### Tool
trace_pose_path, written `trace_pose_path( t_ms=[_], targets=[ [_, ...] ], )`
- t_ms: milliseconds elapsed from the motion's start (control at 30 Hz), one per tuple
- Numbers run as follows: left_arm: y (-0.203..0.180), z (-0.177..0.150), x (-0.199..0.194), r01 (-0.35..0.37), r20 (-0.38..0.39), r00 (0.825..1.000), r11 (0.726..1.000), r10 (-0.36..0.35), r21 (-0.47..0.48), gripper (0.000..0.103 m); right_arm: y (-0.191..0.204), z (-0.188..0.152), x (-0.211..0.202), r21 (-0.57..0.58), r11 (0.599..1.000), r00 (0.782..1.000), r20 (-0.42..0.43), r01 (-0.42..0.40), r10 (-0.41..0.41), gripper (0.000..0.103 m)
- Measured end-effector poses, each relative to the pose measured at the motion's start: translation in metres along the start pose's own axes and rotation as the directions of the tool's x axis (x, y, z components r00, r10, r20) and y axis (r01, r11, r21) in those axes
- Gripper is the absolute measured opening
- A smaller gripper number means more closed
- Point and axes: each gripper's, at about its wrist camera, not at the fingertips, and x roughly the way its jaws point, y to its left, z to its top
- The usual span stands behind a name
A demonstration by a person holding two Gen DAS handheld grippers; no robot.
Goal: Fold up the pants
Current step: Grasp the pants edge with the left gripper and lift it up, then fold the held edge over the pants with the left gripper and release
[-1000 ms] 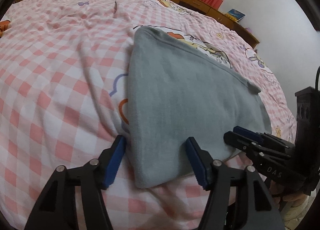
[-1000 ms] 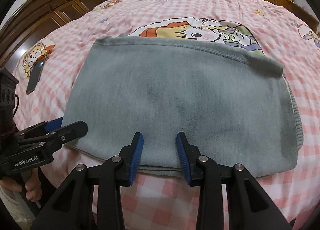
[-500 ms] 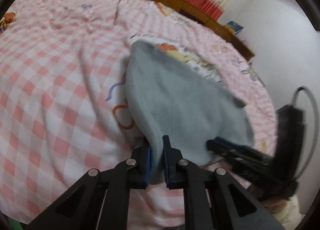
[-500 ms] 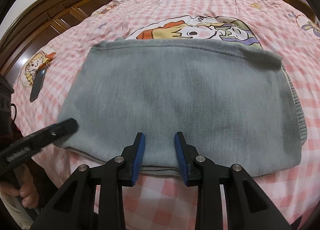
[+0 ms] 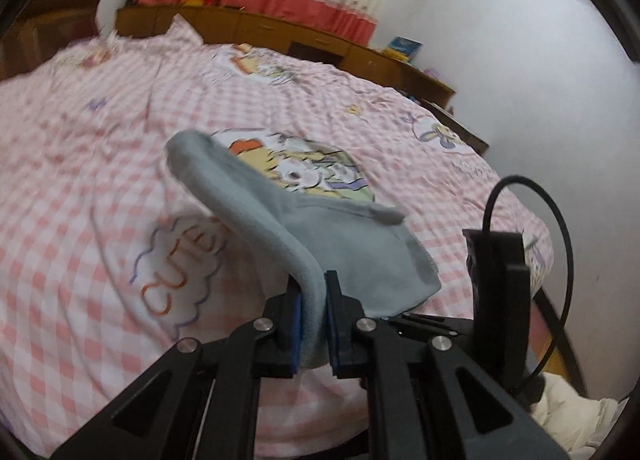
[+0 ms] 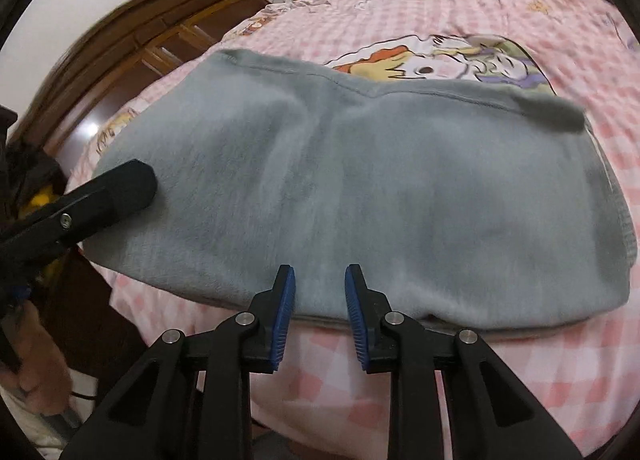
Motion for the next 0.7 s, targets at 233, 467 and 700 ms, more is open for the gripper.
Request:
trace_pose_path(
  t_ms=[233, 467, 700],
  targets=[
    [-0.052, 0.022, 0.012, 0.041, 0.005, 0.999, 0.991, -0.042, 0.127, 0.010, -0.043, -0.006, -0.037, 0.118, 0.993, 0.996, 0.085, 0.015, -0.026, 0.028],
    [-0.115, 0.028, 0.055, 0.088, -0.059, 0.995, 0.965, -0.076, 0.248, 0.010, -0.083, -0.028, -0.083, 0.213, 0.977, 0.978, 0.195, 0.029, -0.072, 0.028],
    [-0.151, 0.014, 0.123, 0.112, -0.190, 0.980, 0.950, -0.057, 0.292, 0.010, -0.124, -0.038, -0.108, 0.319, 0.947, 0.957, 0.268, 0.020, -0.111, 0.028]
  ],
)
